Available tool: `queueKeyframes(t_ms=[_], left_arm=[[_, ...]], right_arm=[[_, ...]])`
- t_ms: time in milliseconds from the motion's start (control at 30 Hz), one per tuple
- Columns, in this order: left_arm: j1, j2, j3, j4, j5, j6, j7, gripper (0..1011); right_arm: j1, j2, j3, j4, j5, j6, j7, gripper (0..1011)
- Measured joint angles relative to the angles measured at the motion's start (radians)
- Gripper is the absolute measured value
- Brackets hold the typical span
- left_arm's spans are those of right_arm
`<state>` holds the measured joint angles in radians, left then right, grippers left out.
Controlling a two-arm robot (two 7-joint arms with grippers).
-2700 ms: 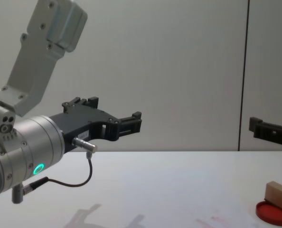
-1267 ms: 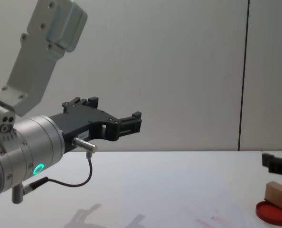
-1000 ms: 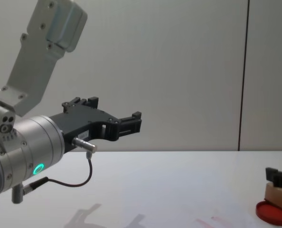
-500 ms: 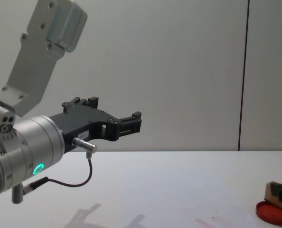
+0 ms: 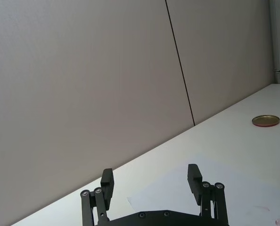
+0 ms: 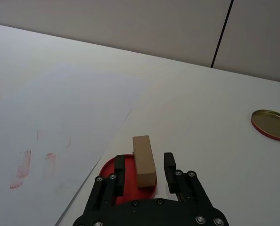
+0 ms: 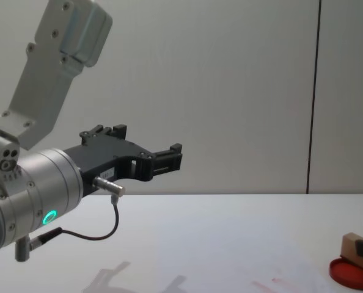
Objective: Use the one hand to pick up the stamp and affix it onto the A4 paper.
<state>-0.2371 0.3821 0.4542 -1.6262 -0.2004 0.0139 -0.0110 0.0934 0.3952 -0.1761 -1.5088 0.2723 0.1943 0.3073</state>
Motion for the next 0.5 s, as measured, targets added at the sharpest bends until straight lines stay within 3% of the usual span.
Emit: queueKeyframes(t_ms=[233, 267, 500], left_arm=[[0.0, 0.0, 0.0, 0.0, 0.0, 0.0, 0.0, 993], [0.0, 0.0, 0.0, 0.0, 0.0, 0.0, 0.0, 993], [0.0, 0.0, 0.0, 0.0, 0.0, 0.0, 0.0, 993]], right_arm=[[0.005, -0.002, -0.002, 0.01, -0.003, 0.0, 0.003, 331], [0.005, -0.003, -0.003, 0.011, -0.005, -0.002, 0.003, 264], [0.006, -0.005, -0.005, 0.011, -0.017, -0.024, -0.007, 203]])
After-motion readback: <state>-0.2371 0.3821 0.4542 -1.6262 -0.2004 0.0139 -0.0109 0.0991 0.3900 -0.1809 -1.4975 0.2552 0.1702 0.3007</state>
